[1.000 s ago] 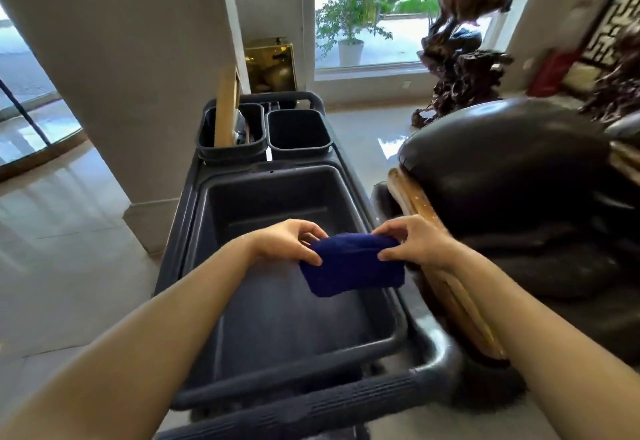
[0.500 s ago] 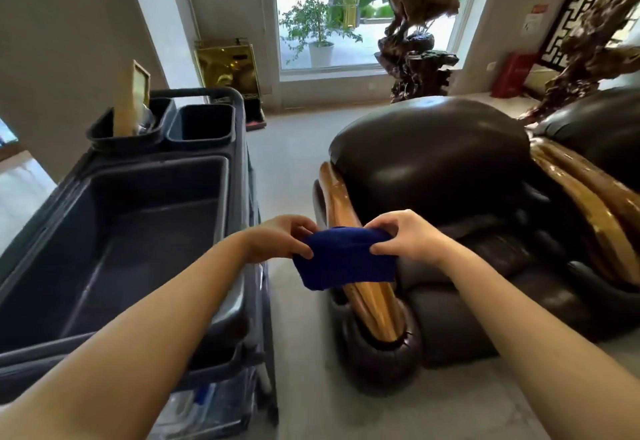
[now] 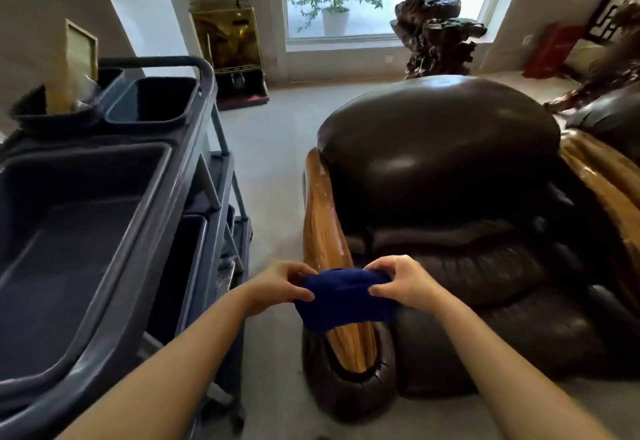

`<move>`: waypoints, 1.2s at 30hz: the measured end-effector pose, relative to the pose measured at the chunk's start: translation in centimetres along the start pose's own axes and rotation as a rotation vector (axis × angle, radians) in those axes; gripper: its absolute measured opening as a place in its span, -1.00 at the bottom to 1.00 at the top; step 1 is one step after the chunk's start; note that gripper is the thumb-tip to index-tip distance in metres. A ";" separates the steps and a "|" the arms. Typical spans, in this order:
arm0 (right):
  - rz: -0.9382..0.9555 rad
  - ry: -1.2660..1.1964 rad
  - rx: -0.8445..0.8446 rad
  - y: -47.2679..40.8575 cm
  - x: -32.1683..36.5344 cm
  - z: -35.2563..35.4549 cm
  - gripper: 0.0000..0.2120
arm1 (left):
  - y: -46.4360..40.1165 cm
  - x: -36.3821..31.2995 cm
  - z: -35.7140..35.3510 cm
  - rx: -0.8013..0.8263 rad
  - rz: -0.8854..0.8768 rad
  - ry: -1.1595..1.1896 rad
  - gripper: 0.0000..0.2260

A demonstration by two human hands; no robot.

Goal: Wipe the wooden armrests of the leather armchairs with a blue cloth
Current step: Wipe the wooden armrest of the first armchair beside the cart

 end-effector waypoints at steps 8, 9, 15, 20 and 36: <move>-0.034 0.017 0.001 -8.7 -9.9 -2.1 -0.66 | -11.0 5.6 -2.3 -0.111 0.077 -0.001 -0.70; -0.037 0.014 -0.002 -10.0 -11.2 -2.6 -0.66 | -12.5 6.4 -2.6 -0.136 0.081 -0.016 -0.70; 0.042 0.010 -0.066 -19.2 -17.0 -5.7 -0.62 | -21.1 11.0 -1.8 -0.325 0.074 -0.093 -0.68; 0.056 -0.060 -0.130 -23.0 -20.2 -7.6 -0.47 | -24.3 13.4 -1.9 -0.502 0.032 -0.282 -0.54; -0.136 -0.409 -0.350 -25.8 -22.3 -8.9 -0.73 | -26.6 15.6 -1.6 -0.898 0.023 -0.071 -0.81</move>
Point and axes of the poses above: each hand's wrist, its own y-axis away from the middle knuckle, its own z-axis out of the back of the hand, x = y × z, the point moved 4 cm from there along -y, towards the middle knuckle, and after that the axes turned 1 degree about -x, right-handed, at the moved point
